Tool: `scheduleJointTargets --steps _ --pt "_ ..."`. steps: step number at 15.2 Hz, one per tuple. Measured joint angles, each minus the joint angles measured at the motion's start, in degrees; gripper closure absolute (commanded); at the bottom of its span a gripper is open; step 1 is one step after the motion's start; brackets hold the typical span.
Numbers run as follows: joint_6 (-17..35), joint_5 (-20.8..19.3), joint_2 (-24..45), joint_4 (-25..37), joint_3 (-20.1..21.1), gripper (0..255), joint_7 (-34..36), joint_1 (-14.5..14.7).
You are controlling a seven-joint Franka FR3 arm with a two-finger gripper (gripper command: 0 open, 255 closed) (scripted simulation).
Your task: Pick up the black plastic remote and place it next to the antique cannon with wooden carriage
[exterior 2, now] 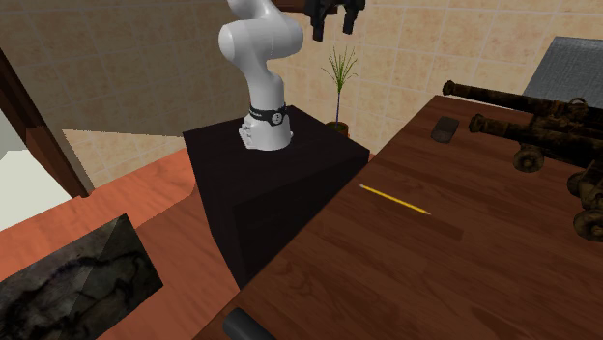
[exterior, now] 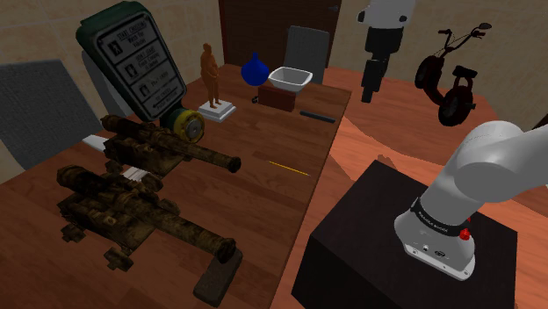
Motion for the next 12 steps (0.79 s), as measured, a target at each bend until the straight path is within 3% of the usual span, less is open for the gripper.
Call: scheduleJointTargets --steps 5,12 --pt "4.4 -1.8 3.3 -0.8 -2.4 0 -3.1 -1.1" --pt "15.5 -5.0 13.1 -1.2 -8.4 0 -10.8 -3.6"
